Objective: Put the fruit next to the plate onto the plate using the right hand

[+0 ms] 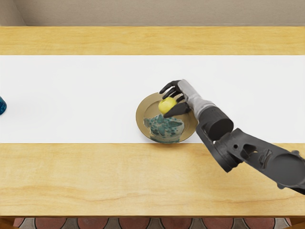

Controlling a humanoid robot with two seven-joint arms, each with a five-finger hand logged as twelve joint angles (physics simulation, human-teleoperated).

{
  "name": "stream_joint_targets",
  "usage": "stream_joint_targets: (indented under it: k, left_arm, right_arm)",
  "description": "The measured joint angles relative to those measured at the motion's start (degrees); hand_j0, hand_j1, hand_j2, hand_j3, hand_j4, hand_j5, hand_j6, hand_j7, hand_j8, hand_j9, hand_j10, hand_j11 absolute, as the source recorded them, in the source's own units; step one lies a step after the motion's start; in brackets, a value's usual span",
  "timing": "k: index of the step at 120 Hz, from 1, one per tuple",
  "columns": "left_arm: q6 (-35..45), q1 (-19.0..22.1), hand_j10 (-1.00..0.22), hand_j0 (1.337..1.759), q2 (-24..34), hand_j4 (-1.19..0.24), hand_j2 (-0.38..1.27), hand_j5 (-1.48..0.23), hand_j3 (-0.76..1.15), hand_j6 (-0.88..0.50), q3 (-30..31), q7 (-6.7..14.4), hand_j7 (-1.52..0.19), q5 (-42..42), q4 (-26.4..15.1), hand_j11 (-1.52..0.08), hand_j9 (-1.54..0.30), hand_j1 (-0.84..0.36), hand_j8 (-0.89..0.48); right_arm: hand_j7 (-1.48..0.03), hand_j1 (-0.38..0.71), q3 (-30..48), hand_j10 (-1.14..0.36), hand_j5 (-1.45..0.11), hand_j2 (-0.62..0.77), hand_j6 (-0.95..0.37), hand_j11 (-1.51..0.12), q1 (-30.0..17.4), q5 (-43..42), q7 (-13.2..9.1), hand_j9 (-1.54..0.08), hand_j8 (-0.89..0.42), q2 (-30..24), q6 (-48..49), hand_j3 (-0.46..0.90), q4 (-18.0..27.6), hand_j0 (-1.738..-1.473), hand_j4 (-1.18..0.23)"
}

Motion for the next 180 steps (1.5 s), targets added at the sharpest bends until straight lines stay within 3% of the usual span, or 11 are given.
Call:
stream_joint_targets:
  k: [6, 17, 29, 44, 62, 74, 87, 108, 151, 180]
  left_arm:
    - [0.00, 0.00, 0.00, 1.658, 0.00, 0.00, 0.00, 0.00, 0.00, 0.00, 0.00, 0.01, 0.00, 0.00, 0.00, 0.00, 0.00, 0.35, 0.00]
    - [0.00, 0.00, 0.00, 1.658, 0.00, 0.00, 0.00, 0.00, 0.00, 0.00, 0.00, 0.02, 0.00, 0.00, 0.00, 0.00, 0.00, 0.35, 0.00]
    - [0.00, 0.00, 0.00, 1.658, 0.00, 0.00, 0.00, 0.00, 0.00, 0.00, -0.01, 0.01, 0.00, 0.00, 0.00, 0.00, 0.00, 0.35, 0.00]
    - [0.00, 0.00, 0.00, 1.658, 0.00, 0.00, 0.00, 0.00, 0.00, 0.00, -0.01, 0.02, 0.00, 0.00, 0.00, 0.00, 0.00, 0.35, 0.00]
    - [0.00, 0.01, 0.00, 1.658, 0.00, 0.00, 0.00, 0.00, 0.00, 0.00, -0.01, 0.01, 0.00, 0.00, 0.00, 0.00, 0.00, 0.35, 0.00]
    - [0.00, 0.00, 0.00, 1.658, 0.00, 0.00, 0.00, 0.00, 0.00, 0.00, 0.00, 0.02, 0.00, 0.00, 0.00, 0.00, 0.00, 0.35, 0.00]
    - [0.00, -0.71, 0.00, 1.658, 0.00, 0.00, 0.00, 0.00, 0.00, 0.00, -0.02, 0.02, 0.00, 0.00, 0.00, 0.00, 0.00, 0.35, 0.00]
    - [0.00, -0.88, 0.00, 1.658, 0.00, 0.00, 0.00, 0.00, 0.00, 0.00, -0.03, 0.03, 0.00, 0.00, 0.00, 0.00, 0.00, 0.35, 0.00]
    - [0.00, -0.97, 0.00, 1.658, 0.00, 0.00, 0.00, 0.00, 0.00, 0.00, -0.10, 0.01, 0.00, 0.00, 0.00, 0.00, 0.00, 0.35, 0.00]
    - [0.00, -0.97, 0.00, 1.658, 0.00, 0.00, 0.00, 0.00, 0.00, 0.00, -0.10, 0.02, 0.00, 0.01, 0.00, 0.00, 0.00, 0.35, 0.00]
  right_arm:
    - [-0.79, 0.24, -0.69, -0.58, -0.81, 0.30, -0.60, -0.80, -0.54, -0.01, 0.01, -0.80, -0.46, 0.44, -0.03, 0.00, -0.04, -1.658, -0.59]
    - [-0.52, 0.04, -0.92, -0.38, -0.54, 0.19, -0.40, -0.53, -0.98, -0.21, 0.05, -0.53, -0.31, 1.12, -0.33, 0.00, -0.03, -1.658, -0.39]
    - [-0.33, -0.10, 0.96, -0.24, -0.34, 0.11, -0.25, -0.34, -0.72, -0.30, 0.07, -0.34, -0.20, 0.74, 0.08, 0.00, 0.09, -1.658, -0.25]
    - [-0.19, -0.20, 10.98, -0.14, -0.20, 0.06, -0.15, -0.20, -1.02, 1.46, 0.07, -0.20, -0.12, -0.44, 10.81, 0.00, 0.17, -1.658, -0.15]
    - [-0.11, -0.26, 24.70, -0.08, -0.11, 0.03, -0.09, -0.11, -2.72, 18.48, 0.08, -0.11, -0.07, -1.17, 34.37, 0.00, 0.08, -1.658, -0.08]
    - [-0.08, -0.28, 37.43, -0.06, -0.08, 0.01, -0.06, -0.08, -9.82, 32.61, 0.08, -0.08, -0.05, -1.79, 50.86, 0.00, -0.20, -1.658, -0.06]
    - [-0.06, -0.30, 47.15, -0.05, -0.06, 0.01, -0.05, -0.06, -15.84, 42.43, 0.08, -0.06, -0.04, -2.47, 58.73, 0.00, -1.90, -1.658, -0.05]
    - [-0.04, -0.31, 54.35, -0.03, -0.04, 0.00, -0.03, -0.04, -22.38, 53.93, 0.08, -0.04, -0.03, -4.60, 62.23, 0.00, -7.02, -1.658, -0.03]
    - [-0.03, -0.32, 66.41, -0.02, -0.03, 0.00, -0.02, -0.03, -28.19, 61.08, 0.08, -0.03, -0.02, -5.78, 63.01, 0.00, -19.05, -1.658, -0.02]
    - [-0.03, -0.32, 71.87, -0.02, -0.03, 0.00, -0.02, -0.03, -32.63, 67.52, 0.08, -0.03, -0.02, -6.00, 63.03, 0.00, -21.42, -1.658, -0.02]
